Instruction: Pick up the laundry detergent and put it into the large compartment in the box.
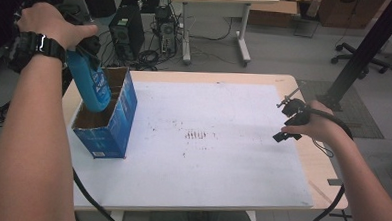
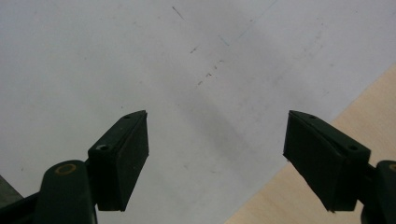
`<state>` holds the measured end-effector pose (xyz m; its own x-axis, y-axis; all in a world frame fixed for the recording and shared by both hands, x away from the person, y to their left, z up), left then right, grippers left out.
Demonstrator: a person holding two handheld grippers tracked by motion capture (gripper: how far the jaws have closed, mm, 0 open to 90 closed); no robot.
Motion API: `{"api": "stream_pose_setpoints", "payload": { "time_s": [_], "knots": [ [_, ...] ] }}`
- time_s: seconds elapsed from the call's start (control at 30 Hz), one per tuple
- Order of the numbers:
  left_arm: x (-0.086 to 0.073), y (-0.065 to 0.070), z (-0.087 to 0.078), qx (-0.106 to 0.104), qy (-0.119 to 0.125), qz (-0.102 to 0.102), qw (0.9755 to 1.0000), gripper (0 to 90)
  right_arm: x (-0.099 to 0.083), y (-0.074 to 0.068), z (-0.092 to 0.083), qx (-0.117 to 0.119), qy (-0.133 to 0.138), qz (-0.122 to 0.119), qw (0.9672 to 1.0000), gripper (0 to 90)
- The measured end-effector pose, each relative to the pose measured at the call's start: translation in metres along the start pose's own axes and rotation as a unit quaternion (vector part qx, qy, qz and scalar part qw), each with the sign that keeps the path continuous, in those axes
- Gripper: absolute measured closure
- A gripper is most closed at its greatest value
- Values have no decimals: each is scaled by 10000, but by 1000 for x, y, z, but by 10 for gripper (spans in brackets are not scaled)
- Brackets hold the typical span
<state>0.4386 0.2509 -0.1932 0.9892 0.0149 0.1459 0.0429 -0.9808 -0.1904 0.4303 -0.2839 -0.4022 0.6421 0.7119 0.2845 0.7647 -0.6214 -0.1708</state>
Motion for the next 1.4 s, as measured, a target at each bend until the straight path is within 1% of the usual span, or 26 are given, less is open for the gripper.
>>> {"api": "stream_pose_setpoints", "payload": {
  "time_s": [0.27, 0.37, 0.67, 0.83, 1.03, 1.4],
  "knots": [
    [1, 1, 11, 6, -1, -4, 10000, 379, 0, 0, 2, 3, -18, 6, 10000, 226],
    [0, 2, 18, -28, -49, 8, 10000, 378, -1, 0, 4, 7, -36, 0, 10000, 226],
    [-1, 3, 30, -7, -101, -6, 9999, 379, -1, 1, 4, 18, -34, 12, 10000, 226],
    [-3, 3, 39, -75, -87, -22, 9999, 378, -2, 1, 5, 17, -45, 26, 10000, 226],
    [-4, 4, 45, -49, -128, 16, 9999, 378, -2, 1, 5, 15, -37, 19, 10000, 226],
    [-8, 5, 61, -99, -213, 30, 9997, 378, -3, 1, 5, 12, -52, 20, 10000, 226]
  ]
}}
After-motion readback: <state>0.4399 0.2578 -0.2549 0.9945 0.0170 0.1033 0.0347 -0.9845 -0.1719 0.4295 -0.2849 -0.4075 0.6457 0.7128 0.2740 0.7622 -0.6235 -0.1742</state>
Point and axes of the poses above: each handheld gripper's, and its own axes: z roughly forward along the jaws, x roughly out of its top, y roughly to its right, the point moved 8 cm from there along z, roughly forward along the jaws, and after that the axes turned 10 degrees about x, right-handed, at the moved point
